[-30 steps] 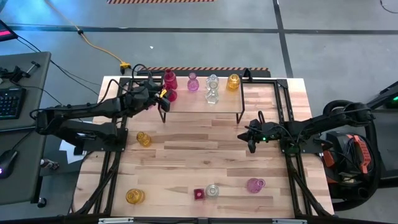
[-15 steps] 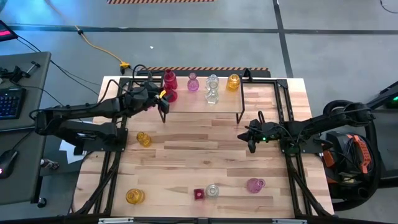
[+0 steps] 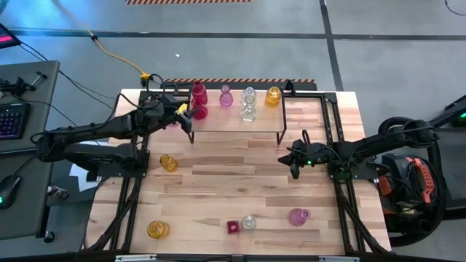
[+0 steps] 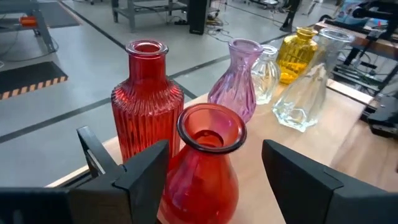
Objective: Sort vases onto shelf
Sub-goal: Put the left pink vase on the shelf aligned with the other pink vase
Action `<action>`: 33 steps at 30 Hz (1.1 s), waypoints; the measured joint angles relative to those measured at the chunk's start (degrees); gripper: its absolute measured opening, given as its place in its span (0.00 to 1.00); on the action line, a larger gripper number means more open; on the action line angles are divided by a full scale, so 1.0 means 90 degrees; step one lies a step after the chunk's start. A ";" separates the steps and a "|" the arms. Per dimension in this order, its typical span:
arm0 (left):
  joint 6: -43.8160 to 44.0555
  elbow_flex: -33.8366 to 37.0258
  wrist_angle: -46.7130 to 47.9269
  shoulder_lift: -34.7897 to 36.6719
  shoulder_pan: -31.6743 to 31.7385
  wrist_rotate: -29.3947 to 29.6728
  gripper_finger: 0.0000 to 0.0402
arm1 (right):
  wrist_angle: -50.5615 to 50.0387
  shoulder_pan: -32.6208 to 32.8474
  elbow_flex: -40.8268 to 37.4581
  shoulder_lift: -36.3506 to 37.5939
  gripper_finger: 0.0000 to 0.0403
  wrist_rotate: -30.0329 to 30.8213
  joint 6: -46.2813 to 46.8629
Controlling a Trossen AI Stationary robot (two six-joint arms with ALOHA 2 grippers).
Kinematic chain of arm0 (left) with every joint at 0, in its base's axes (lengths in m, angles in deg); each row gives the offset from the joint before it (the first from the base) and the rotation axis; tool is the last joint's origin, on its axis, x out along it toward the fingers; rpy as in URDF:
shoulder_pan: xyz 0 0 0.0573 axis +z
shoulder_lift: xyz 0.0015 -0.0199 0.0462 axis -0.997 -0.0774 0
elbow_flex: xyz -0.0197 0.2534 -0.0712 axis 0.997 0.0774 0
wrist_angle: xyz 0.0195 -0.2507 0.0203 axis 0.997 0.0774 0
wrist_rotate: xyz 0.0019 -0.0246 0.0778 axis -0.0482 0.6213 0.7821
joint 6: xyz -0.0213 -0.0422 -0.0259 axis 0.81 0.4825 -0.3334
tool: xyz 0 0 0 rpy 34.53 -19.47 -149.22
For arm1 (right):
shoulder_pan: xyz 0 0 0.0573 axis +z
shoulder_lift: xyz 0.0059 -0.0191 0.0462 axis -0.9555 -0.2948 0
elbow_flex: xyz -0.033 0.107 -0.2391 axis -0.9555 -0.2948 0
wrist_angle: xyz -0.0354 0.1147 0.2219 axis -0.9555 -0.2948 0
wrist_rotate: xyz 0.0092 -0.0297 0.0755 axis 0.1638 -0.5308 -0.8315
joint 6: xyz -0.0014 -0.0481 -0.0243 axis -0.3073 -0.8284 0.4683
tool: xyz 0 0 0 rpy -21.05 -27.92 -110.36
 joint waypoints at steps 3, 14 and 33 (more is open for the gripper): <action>0.0018 0.0000 0.0276 0.0278 0.0000 -0.0092 0.62 | 0.0001 0.0000 0.0000 -0.0001 0.00 0.0002 -0.0002; 0.0126 -0.0558 0.2093 0.1289 0.0000 -0.0500 0.62 | 0.0000 0.0000 0.0000 -0.0002 0.00 0.0002 -0.0002; -0.1220 -0.2568 0.5307 0.0575 0.0307 0.0437 0.62 | 0.0000 0.0001 0.0000 -0.0002 0.00 0.0005 -0.0002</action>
